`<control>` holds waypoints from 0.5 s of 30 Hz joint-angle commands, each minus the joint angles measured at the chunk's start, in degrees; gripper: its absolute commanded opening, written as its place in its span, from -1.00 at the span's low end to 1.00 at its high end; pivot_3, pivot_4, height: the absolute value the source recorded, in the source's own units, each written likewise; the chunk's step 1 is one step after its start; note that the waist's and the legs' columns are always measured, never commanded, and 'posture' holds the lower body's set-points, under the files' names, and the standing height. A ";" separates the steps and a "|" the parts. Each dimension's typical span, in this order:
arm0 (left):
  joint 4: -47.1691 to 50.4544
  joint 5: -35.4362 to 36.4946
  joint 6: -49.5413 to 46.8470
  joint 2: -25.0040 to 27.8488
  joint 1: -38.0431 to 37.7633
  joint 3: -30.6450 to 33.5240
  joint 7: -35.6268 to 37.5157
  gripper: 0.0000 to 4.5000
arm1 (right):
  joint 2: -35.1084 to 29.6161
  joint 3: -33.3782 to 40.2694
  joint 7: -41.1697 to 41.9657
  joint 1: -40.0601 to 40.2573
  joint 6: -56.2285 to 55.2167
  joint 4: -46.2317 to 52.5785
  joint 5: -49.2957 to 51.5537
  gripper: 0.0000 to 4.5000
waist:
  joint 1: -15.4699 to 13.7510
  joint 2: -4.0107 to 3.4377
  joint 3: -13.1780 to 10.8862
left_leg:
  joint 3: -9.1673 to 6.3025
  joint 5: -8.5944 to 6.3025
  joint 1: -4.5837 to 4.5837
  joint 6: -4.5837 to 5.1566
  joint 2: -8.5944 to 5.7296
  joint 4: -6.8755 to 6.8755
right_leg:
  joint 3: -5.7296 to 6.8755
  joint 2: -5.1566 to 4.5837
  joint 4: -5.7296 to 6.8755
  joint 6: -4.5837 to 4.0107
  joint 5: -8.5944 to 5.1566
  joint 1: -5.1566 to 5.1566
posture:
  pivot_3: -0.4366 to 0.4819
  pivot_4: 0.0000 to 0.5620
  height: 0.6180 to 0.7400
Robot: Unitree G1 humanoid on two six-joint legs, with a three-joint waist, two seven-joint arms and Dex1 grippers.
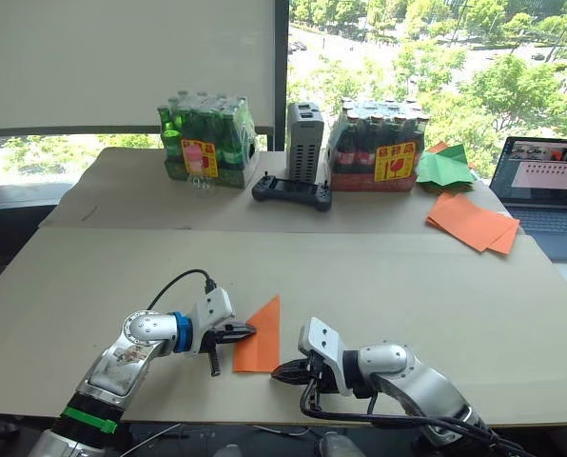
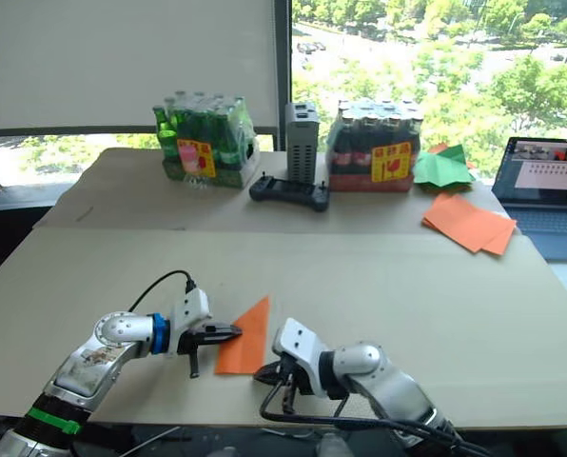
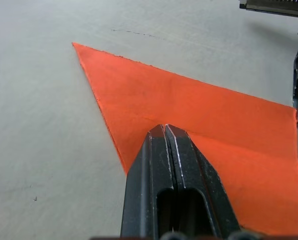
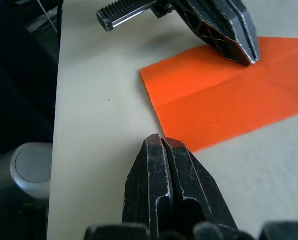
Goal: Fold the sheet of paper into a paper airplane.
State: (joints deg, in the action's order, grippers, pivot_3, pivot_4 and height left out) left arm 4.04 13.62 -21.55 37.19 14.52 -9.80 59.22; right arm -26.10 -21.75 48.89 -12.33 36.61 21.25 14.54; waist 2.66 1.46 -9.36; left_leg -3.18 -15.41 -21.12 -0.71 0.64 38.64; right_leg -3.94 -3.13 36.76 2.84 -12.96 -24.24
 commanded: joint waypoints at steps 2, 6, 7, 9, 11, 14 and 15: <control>3.46 6.53 -4.12 4.90 2.01 7.99 3.11 -0.98 | -1.42 8.03 -1.38 -0.28 3.91 10.95 6.45 -1.00 | 0.01 0.08 -0.10 | -0.03 0.00 -0.05 0.00 0.06 -0.01 | 0.01 0.05 0.01 -0.05 0.03 -0.08 | -0.05 -0.47 0.88; 1.24 6.00 -0.74 11.13 4.52 8.71 9.07 -0.63 | -2.08 9.33 -4.74 -1.09 6.32 14.60 6.33 -1.00 | -0.11 0.15 -0.15 | -0.07 0.00 -0.09 0.00 0.13 -0.02 | 0.04 0.12 -0.02 -0.10 0.04 -0.12 | -0.05 -0.47 0.88; -0.02 4.63 1.75 12.40 5.18 7.66 10.90 -0.48 | -2.12 9.44 -5.49 -1.11 6.65 15.00 6.13 -1.00 | -0.12 0.15 -0.15 | -0.04 0.00 -0.08 0.00 0.10 -0.02 | 0.04 0.10 -0.02 -0.09 0.04 -0.10 | -0.05 -0.47 0.88; -4.56 -0.68 11.23 13.36 7.86 4.56 12.92 -0.18 | -2.23 9.43 -6.99 -0.83 7.00 15.26 5.42 -1.00 | -0.20 0.15 -0.15 | 0.00 0.00 -0.07 0.00 0.08 -0.03 | 0.04 0.06 -0.09 -0.08 0.03 -0.08 | -0.05 -0.47 0.88; -8.97 -4.26 19.52 12.61 10.92 2.08 14.37 0.14 | -2.46 9.40 -8.20 -0.48 7.16 15.11 4.94 -1.00 | -0.46 0.16 -0.16 | 0.02 0.00 -0.09 0.00 0.04 -0.03 | 0.04 0.04 -0.11 -0.17 0.08 -0.07 | -0.05 -0.47 0.88; -20.20 -9.84 39.45 9.52 18.63 -3.07 18.30 0.57 | -2.49 10.26 -10.25 0.13 7.70 14.84 5.04 -1.00 | -1.30 0.20 -0.18 | 0.02 0.00 -0.17 0.00 0.00 -0.02 | 0.04 0.03 -0.17 -0.38 0.21 -0.10 | -0.05 -0.47 0.88; -23.26 -10.69 43.67 8.66 20.42 -3.97 19.20 0.57 | -2.55 10.40 -10.62 0.21 7.85 14.84 5.21 -1.00 | -1.46 0.20 -0.18 | 0.03 0.00 -0.21 0.00 0.00 -0.01 | 0.05 0.03 -0.21 -0.41 0.23 -0.11 | -0.05 -0.47 0.88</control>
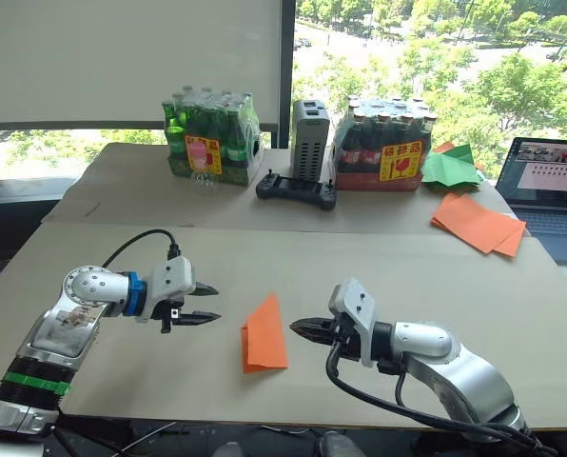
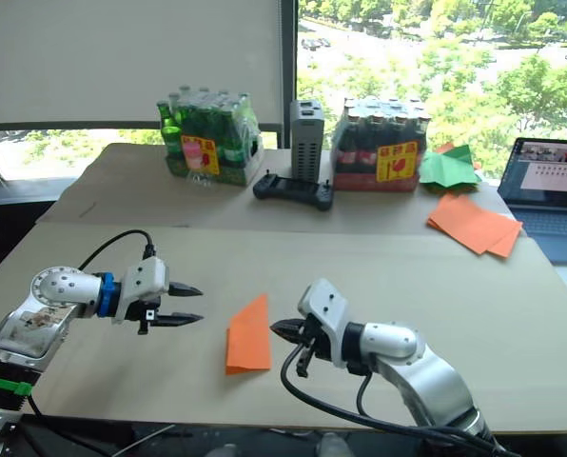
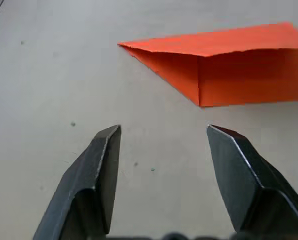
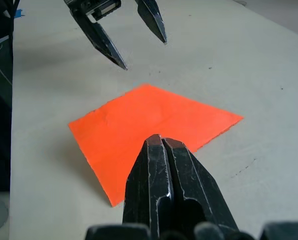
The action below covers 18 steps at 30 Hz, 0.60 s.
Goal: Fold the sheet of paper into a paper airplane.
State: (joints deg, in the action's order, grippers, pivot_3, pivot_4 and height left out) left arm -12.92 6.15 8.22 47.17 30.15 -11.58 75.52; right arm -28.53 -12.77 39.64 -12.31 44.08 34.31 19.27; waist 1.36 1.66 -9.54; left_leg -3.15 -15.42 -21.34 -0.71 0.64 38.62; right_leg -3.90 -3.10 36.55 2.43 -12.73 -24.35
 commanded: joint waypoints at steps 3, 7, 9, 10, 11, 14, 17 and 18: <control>-19.48 -7.25 31.31 -5.87 13.47 -5.29 2.58 0.57 | -0.32 1.30 -2.24 0.13 0.48 1.67 0.56 -1.00 | -0.54 0.02 -0.01 | 0.00 0.00 -0.11 0.00 -0.02 0.02 | 0.02 -0.01 -0.13 0.01 0.03 -0.03 | -0.05 -0.47 0.88; -31.79 -9.26 43.98 -10.15 20.62 -8.24 4.21 0.57 | -0.27 0.86 -3.41 0.22 0.81 2.11 0.58 -1.00 | -0.30 0.02 -0.01 | 0.00 -0.03 -0.30 0.05 -0.03 0.14 | 0.04 -0.03 -0.36 0.11 0.10 -0.02 | -0.05 -0.47 0.88; -35.80 -9.49 47.22 -11.83 22.73 -9.10 4.87 0.57 | -0.14 0.70 -4.05 0.42 0.98 2.43 0.63 -1.00 | -0.21 0.02 -0.01 | -0.01 -0.05 -0.38 0.09 -0.03 0.18 | 0.04 -0.04 -0.41 0.15 0.12 -0.03 | -0.05 -0.47 0.88; -37.33 -9.49 48.59 -12.89 23.63 -9.47 5.01 0.57 | -0.08 0.63 -4.41 0.60 1.07 2.61 0.62 -1.00 | -0.15 0.02 -0.01 | -0.02 -0.06 -0.40 0.10 -0.04 0.19 | 0.04 -0.04 -0.42 0.16 0.12 -0.04 | -0.05 -0.47 0.88; -38.61 -9.28 49.44 -14.02 24.42 -9.77 5.33 0.57 | -0.04 0.54 -4.77 0.77 1.20 2.74 0.56 -1.00 | -0.17 0.02 -0.01 | -0.02 -0.07 -0.42 0.13 -0.04 0.20 | 0.04 -0.04 -0.42 0.16 0.12 -0.05 | -0.05 -0.47 0.88; -41.58 -9.12 51.76 -16.53 25.87 -10.62 6.25 0.57 | 0.00 0.38 -5.89 1.16 1.62 3.19 0.41 -1.00 | -0.33 0.03 -0.02 | -0.06 -0.08 -0.46 0.14 -0.05 0.24 | 0.07 -0.04 -0.40 0.17 0.12 -0.05 | -0.05 -0.47 0.88; -43.79 -9.41 53.48 -17.47 26.60 -10.95 6.68 0.34 | 0.10 0.47 -6.63 1.41 1.86 3.60 0.57 -1.00 | -0.25 0.03 -0.02 | -0.07 -0.08 -0.49 0.15 -0.08 0.29 | 0.07 -0.07 -0.39 0.20 0.13 -0.05 | -0.05 -0.47 0.88; -44.23 -9.25 53.77 -17.63 26.69 -11.16 7.38 0.21 | 0.10 0.68 -6.93 1.62 1.87 3.69 0.59 -1.00 | -0.17 0.04 -0.02 | -0.07 -0.08 -0.48 0.15 -0.08 0.29 | 0.07 -0.07 -0.39 0.21 0.14 -0.05 | -0.05 -0.47 0.88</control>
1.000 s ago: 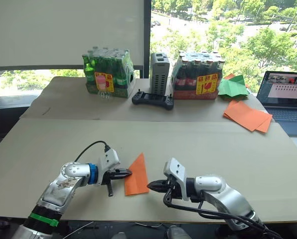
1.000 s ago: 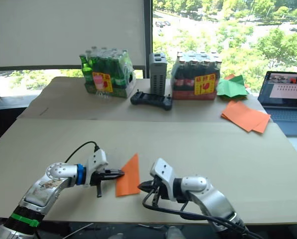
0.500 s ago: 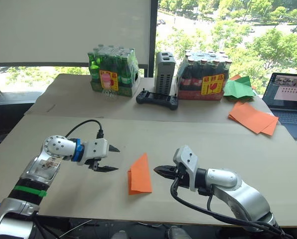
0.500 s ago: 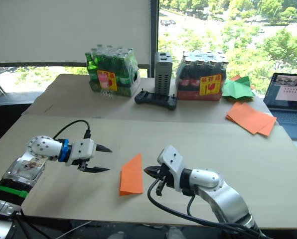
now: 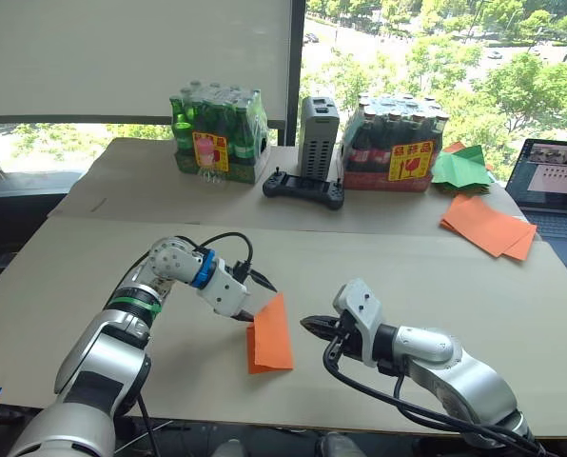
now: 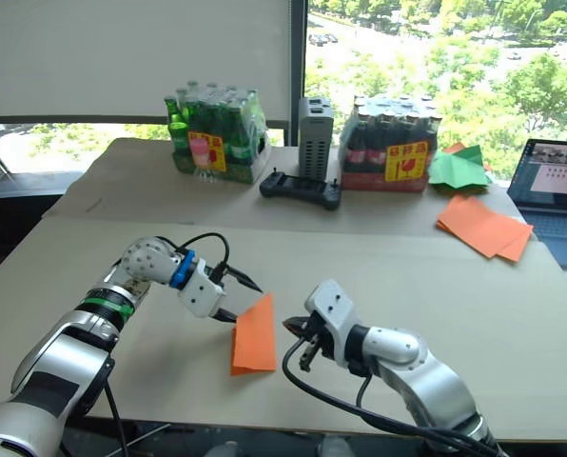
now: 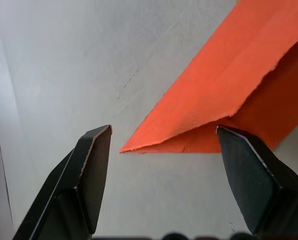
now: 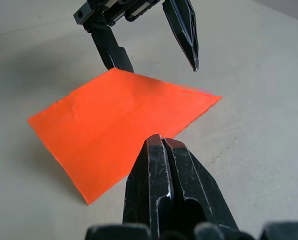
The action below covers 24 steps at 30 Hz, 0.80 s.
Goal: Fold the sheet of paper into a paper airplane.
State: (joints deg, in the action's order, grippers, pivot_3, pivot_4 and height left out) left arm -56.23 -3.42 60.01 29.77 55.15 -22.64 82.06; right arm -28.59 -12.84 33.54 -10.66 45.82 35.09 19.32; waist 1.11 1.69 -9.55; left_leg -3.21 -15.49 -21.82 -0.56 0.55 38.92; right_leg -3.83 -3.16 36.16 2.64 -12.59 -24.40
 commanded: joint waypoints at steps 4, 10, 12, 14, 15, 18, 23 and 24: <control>-1.45 0.79 2.79 -0.09 1.27 -0.42 2.67 -0.37 | 0.21 1.29 -1.80 0.34 0.19 3.05 0.64 -1.00 | 0.17 0.00 0.00 | -0.02 0.00 0.02 0.00 0.01 0.00 | 0.00 0.01 0.04 0.00 0.00 0.00 | -0.05 -0.47 0.88; -0.20 -0.70 2.79 1.45 -0.34 -1.07 2.42 -0.99 | 0.25 3.43 -2.44 -0.17 -0.47 2.03 1.05 -1.00 | 0.15 0.00 0.00 | -0.02 0.00 0.02 0.00 0.00 0.01 | 0.00 0.01 0.04 0.00 0.00 0.01 | -0.05 -0.47 0.88; 3.50 1.18 -2.73 2.76 -2.62 -0.57 3.71 -0.99 | 0.58 4.06 -3.47 -0.74 -0.79 1.12 0.23 -1.00 | 0.33 0.00 0.00 | -0.02 0.00 0.03 0.00 0.00 0.01 | 0.00 0.01 0.04 0.00 0.00 0.01 | -0.05 -0.47 0.88; 10.07 3.96 -11.76 3.99 -5.53 0.84 4.11 -0.99 | 0.81 4.87 -4.66 -1.01 -1.20 0.94 -0.53 -1.00 | 0.72 -0.01 0.00 | -0.02 0.00 0.06 0.00 0.02 0.00 | -0.01 0.01 0.06 0.00 0.00 0.01 | -0.05 -0.47 0.88; 14.09 4.21 -17.00 4.69 -6.98 1.70 2.76 -0.99 | 0.88 5.61 -5.38 -0.94 -1.66 1.12 -0.86 -1.00 | 0.96 -0.01 0.00 | -0.04 0.00 0.06 0.00 0.03 -0.01 | -0.01 0.02 0.09 0.00 0.00 0.01 | -0.05 -0.47 0.88; 28.64 2.47 -35.37 5.77 -11.86 5.45 -6.08 -0.99 | 0.50 7.62 -6.17 0.24 -2.54 2.16 -0.94 -1.00 | 0.90 -0.01 0.00 | -0.09 0.00 0.03 0.00 0.04 0.01 | 0.01 0.01 0.11 0.00 0.00 0.00 | -0.05 -0.47 0.88; 52.37 -0.61 -63.22 7.55 -22.20 8.36 -14.92 -0.99 | -0.18 6.80 -6.70 0.55 -4.63 2.36 -2.91 -1.00 | 1.50 -0.02 0.01 | -0.08 0.00 0.08 0.00 0.05 0.01 | 0.02 0.01 0.12 0.03 -0.01 0.02 | -0.05 -0.47 0.88; 55.96 -1.21 -67.10 7.36 -24.07 8.29 -16.46 -0.99 | -0.44 6.52 -6.35 0.52 -5.16 2.37 -3.23 -1.00 | 1.57 -0.02 0.01 | -0.06 0.00 0.11 0.00 0.05 0.00 | 0.00 0.02 0.14 0.02 -0.01 0.03 | -0.05 -0.47 0.88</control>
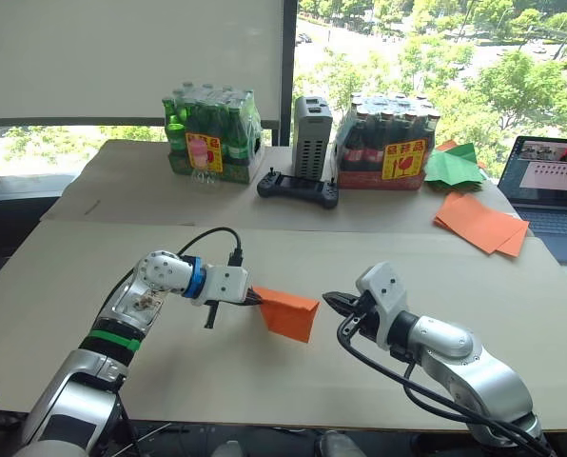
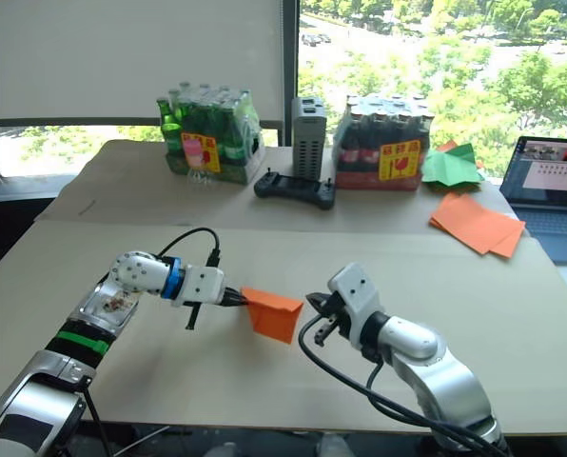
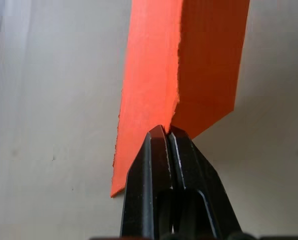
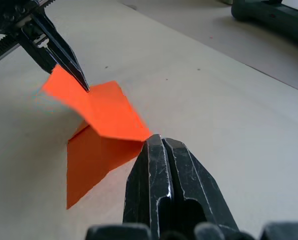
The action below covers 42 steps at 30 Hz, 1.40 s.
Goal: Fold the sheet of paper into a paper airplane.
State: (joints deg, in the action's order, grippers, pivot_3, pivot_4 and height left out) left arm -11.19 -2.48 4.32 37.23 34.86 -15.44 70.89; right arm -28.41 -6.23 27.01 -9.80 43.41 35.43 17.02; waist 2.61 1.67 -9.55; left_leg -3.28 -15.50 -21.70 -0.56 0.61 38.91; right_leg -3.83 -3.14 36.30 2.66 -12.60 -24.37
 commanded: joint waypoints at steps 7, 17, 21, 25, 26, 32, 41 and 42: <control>22.64 -5.50 -23.73 0.57 -9.54 -1.85 -8.94 -0.74 | -2.07 0.16 4.61 -0.85 -7.48 -1.65 -0.66 -0.61 | -0.16 0.01 -0.01 | 0.04 0.00 0.16 -0.01 0.00 0.02 | -0.03 0.03 0.26 -0.03 -0.01 0.03 | -0.05 -0.47 0.88; 31.01 7.13 -31.64 6.31 -12.59 7.14 -3.80 0.43 | -7.74 -4.32 17.27 -2.53 -18.85 -5.23 -2.54 0.90 | 0.15 0.02 -0.01 | 0.14 0.00 0.33 0.00 0.05 -0.02 | -0.10 0.05 0.39 -0.08 -0.04 0.06 | -0.05 -0.47 0.88; 31.46 14.03 -34.44 9.84 -15.80 13.99 -2.12 0.43 | -6.17 -9.91 17.32 -4.32 -22.31 -7.75 -7.24 0.99 | 0.19 0.02 -0.01 | 0.14 0.00 0.40 0.00 0.09 -0.03 | -0.10 0.08 0.43 -0.13 -0.07 0.07 | -0.05 -0.47 0.88; 30.35 18.95 -37.13 11.82 -18.52 18.96 -1.89 0.43 | -1.87 -12.75 13.02 -7.06 -25.53 -13.43 -12.76 0.99 | -0.03 0.03 -0.02 | 0.15 0.00 0.43 -0.01 0.09 -0.03 | -0.10 0.07 0.44 -0.14 -0.07 0.08 | -0.05 -0.47 0.88; 29.47 20.06 -38.07 11.28 -18.66 20.43 -3.15 0.43 | -0.62 -13.29 11.83 -7.97 -26.88 -15.72 -14.26 0.99 | 0.00 0.03 -0.02 | 0.16 0.00 0.43 -0.01 0.09 -0.03 | -0.10 0.07 0.43 -0.15 -0.07 0.08 | -0.05 -0.47 0.88; 29.08 22.45 -38.87 9.44 -19.85 20.45 -7.20 0.43 | 0.40 -14.69 13.88 -8.37 -33.99 -21.77 -17.12 0.46 | -0.40 0.03 -0.03 | 0.14 0.00 0.41 -0.01 0.04 -0.06 | -0.08 0.02 0.39 -0.15 -0.07 0.07 | -0.05 -0.47 0.88; 27.05 25.21 -38.86 8.80 -21.18 21.36 -8.82 0.43 | -1.20 -15.66 20.06 -10.48 -45.19 -28.57 -18.55 -0.94 | 0.10 0.04 -0.03 | 0.15 0.00 0.50 -0.02 0.06 -0.06 | -0.09 0.04 0.46 -0.18 -0.06 0.08 | -0.05 -0.47 0.88; 26.46 25.69 -38.98 8.67 -21.08 21.71 -8.91 0.43 | -1.49 -16.06 21.11 -10.94 -46.52 -29.32 -18.81 -0.99 | 0.10 0.04 -0.03 | 0.15 0.00 0.50 -0.02 0.07 -0.06 | -0.09 0.04 0.46 -0.19 -0.06 0.08 | -0.05 -0.47 0.88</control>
State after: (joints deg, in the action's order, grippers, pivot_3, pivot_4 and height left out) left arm 15.47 21.81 -35.18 45.48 13.51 4.35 61.96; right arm -29.69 -21.95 46.55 -19.53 0.50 6.03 -1.50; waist 2.71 1.71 -9.58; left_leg -3.12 -15.50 -21.21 -0.58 0.68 38.85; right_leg -3.92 -3.10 36.77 2.47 -12.66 -24.30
